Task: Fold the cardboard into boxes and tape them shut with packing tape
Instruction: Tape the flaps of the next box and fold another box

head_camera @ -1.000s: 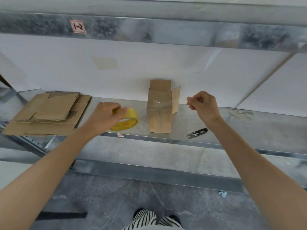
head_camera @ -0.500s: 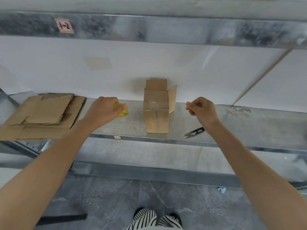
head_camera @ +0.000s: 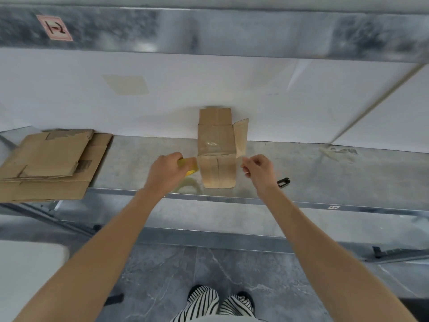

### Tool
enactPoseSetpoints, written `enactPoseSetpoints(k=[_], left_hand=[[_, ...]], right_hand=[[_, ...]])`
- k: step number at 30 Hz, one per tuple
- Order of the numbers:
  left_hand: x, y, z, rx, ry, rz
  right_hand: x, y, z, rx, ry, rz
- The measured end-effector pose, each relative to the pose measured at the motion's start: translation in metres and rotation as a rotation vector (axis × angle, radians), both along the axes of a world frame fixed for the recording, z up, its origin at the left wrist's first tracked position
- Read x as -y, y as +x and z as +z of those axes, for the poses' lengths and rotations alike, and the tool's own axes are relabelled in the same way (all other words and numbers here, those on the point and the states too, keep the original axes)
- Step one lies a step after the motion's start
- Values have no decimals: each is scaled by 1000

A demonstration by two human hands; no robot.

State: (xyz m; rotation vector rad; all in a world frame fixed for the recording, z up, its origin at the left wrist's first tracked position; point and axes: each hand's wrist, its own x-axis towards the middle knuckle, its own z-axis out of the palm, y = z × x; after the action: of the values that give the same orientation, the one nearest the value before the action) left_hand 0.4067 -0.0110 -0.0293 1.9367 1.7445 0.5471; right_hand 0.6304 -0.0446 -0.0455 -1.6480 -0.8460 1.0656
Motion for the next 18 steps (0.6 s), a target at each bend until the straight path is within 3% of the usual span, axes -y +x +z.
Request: enactPoseSetpoints(k=[4, 9, 12, 15, 18], left_hand=[[2, 13, -4, -35, 22, 38], [5, 14, -5, -54, 32, 60], [7, 16, -2, -73, 44, 59], [10, 18, -3, -46, 24, 97], [15, 23, -2, 80, -61, 123]], right_hand=[[-7, -18, -14, -85, -85, 15], [-9, -16, -22, 92, -234, 65], [-2, -17, -8, 234, -87, 31], [6, -19, 19, 127, 116, 4], [5, -26, 35, 73, 108, 195]])
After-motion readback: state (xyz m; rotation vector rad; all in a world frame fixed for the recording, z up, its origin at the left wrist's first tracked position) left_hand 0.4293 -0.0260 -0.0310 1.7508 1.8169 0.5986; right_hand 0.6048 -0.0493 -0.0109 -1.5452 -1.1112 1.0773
